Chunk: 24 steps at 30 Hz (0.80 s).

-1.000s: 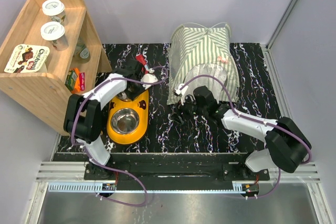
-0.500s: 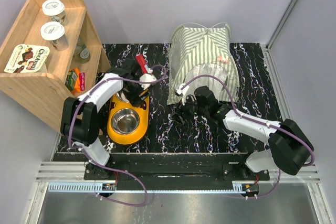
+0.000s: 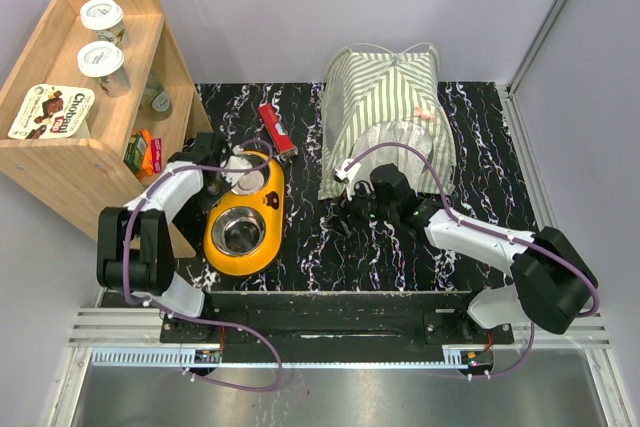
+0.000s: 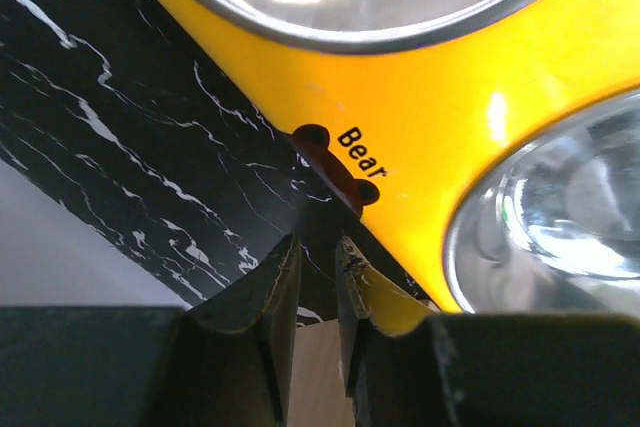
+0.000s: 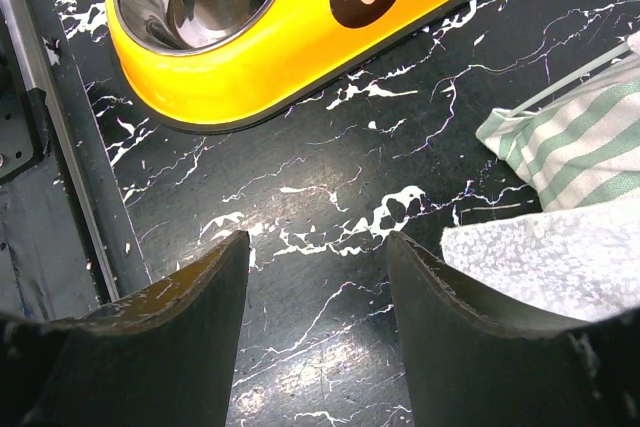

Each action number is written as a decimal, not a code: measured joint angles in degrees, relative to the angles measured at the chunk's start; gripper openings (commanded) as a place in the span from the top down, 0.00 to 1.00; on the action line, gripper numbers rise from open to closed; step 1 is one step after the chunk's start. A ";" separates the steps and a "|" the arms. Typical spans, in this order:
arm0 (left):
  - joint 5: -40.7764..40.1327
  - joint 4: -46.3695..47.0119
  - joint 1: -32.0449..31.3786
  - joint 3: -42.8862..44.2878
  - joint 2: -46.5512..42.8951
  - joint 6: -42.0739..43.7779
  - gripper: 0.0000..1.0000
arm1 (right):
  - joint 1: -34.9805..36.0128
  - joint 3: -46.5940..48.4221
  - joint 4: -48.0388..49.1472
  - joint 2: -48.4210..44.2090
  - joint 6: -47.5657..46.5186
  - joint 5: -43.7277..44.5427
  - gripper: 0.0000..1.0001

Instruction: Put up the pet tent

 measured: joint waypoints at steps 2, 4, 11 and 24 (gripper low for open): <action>-1.55 1.14 0.90 -1.66 1.68 0.63 0.76 | 0.00 0.00 -0.02 0.00 0.00 0.00 0.37; -2.82 2.73 1.66 -2.10 4.00 1.36 0.76 | 0.00 0.00 -0.07 -0.04 0.00 0.02 0.37; -1.14 8.39 2.01 -1.77 8.22 3.89 0.75 | 0.00 -0.35 -0.70 -2.05 0.02 0.13 0.37; 7.87 8.35 -4.02 1.68 10.99 2.75 0.75 | 0.04 -2.08 -3.54 -7.08 0.02 4.52 0.36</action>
